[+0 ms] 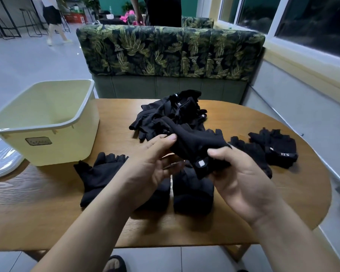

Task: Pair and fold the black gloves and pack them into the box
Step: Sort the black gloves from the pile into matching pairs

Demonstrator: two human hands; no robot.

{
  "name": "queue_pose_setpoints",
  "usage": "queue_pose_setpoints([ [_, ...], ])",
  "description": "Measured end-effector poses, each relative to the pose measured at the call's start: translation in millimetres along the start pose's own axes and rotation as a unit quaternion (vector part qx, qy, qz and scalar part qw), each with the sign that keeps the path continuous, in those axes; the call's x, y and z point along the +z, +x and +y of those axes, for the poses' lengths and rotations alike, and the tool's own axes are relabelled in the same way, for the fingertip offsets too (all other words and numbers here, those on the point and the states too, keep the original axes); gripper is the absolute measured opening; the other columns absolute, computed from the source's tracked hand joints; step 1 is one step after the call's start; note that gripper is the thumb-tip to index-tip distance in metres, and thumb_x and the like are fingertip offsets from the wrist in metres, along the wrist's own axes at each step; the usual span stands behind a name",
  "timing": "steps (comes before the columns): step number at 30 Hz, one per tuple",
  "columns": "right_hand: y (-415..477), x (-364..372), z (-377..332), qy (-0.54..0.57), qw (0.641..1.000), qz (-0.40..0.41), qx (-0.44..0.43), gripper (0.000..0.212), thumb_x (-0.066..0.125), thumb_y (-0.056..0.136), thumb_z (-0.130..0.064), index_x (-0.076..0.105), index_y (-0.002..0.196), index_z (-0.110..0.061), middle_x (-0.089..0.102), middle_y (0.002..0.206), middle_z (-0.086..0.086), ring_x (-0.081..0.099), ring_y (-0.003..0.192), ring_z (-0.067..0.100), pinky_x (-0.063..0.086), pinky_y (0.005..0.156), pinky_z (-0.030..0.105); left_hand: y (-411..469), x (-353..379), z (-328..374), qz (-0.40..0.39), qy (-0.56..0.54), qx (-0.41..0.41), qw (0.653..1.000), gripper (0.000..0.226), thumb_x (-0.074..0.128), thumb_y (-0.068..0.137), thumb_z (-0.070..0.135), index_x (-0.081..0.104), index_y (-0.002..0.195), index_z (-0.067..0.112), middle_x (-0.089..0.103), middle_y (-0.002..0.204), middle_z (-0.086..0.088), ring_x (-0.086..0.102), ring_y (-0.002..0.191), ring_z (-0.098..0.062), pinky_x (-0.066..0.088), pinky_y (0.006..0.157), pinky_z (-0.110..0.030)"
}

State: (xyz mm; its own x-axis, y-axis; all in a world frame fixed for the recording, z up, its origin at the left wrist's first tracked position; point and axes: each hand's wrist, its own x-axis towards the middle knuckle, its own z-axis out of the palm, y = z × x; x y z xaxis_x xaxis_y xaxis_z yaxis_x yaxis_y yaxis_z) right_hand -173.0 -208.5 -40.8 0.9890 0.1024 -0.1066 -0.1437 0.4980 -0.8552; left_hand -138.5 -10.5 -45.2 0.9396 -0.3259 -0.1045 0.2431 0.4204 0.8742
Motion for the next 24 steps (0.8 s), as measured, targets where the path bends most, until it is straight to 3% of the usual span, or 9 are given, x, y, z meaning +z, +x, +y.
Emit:
queue_pose_setpoints([
  [4, -7, -10, 7, -0.035, 0.997, -0.044, 0.045, 0.039, 0.067, 0.093, -0.009, 0.070, 0.131, 0.000, 0.073, 0.124, 0.022, 0.071, 0.106, 0.030, 0.062, 0.088, 0.038, -4, -8, 3, 0.016, 0.062, 0.011, 0.998, 0.020, 0.070, 0.092, 0.025, 0.071, 0.110, 0.017, 0.073, 0.104, -0.005, 0.066, 0.082, -0.013, 0.051, 0.070, -0.025],
  [8, -7, -13, 11, -0.072, 0.988, -0.037, 0.129, 0.043, 0.066, 0.096, -0.038, 0.078, 0.125, -0.009, 0.077, 0.104, 0.012, 0.072, 0.095, 0.026, 0.058, 0.094, 0.043, -7, -11, 5, 0.022, 0.122, 0.012, 0.992, 0.020, 0.064, 0.102, 0.015, 0.070, 0.116, 0.003, 0.070, 0.102, -0.010, 0.059, 0.081, -0.014, 0.042, 0.066, -0.025],
  [12, 0, -10, 14, -0.045, 0.994, -0.022, 0.094, 0.029, 0.066, 0.101, -0.024, 0.078, 0.124, -0.012, 0.078, 0.120, 0.013, 0.077, 0.100, 0.023, 0.064, 0.082, 0.034, -5, -10, 5, 0.015, 0.146, 0.011, 0.989, 0.014, 0.061, 0.104, 0.013, 0.074, 0.111, 0.011, 0.070, 0.095, -0.004, 0.059, 0.077, -0.011, 0.039, 0.064, -0.026],
  [15, 6, -14, 14, -0.063, 0.997, 0.014, 0.040, 0.025, 0.063, 0.103, -0.018, 0.078, 0.123, -0.017, 0.079, 0.121, 0.010, 0.078, 0.104, 0.022, 0.063, 0.074, 0.028, 0, -13, 2, 0.051, 0.151, 0.022, 0.987, 0.014, 0.062, 0.104, 0.013, 0.075, 0.109, 0.013, 0.068, 0.091, -0.003, 0.057, 0.071, -0.007, 0.042, 0.060, -0.021],
  [20, 9, -23, 17, -0.093, 0.995, 0.019, -0.019, 0.030, 0.059, 0.105, -0.011, 0.070, 0.133, -0.014, 0.078, 0.125, 0.009, 0.074, 0.118, 0.025, 0.062, 0.087, 0.028, 4, -16, -4, 0.083, 0.169, 0.024, 0.982, 0.017, 0.064, 0.103, 0.013, 0.077, 0.113, 0.007, 0.066, 0.097, -0.008, 0.050, 0.069, -0.008, 0.041, 0.055, -0.018],
  [24, 11, -26, 20, -0.106, 0.994, 0.013, -0.016, 0.033, 0.058, 0.106, -0.009, 0.068, 0.136, -0.017, 0.077, 0.129, 0.007, 0.072, 0.122, 0.026, 0.056, 0.101, 0.040, 1, -13, -4, 0.037, 0.186, 0.001, 0.982, 0.035, 0.078, 0.086, 0.036, 0.077, 0.107, 0.008, 0.071, 0.099, -0.008, 0.050, 0.074, -0.011, 0.040, 0.058, -0.021],
])
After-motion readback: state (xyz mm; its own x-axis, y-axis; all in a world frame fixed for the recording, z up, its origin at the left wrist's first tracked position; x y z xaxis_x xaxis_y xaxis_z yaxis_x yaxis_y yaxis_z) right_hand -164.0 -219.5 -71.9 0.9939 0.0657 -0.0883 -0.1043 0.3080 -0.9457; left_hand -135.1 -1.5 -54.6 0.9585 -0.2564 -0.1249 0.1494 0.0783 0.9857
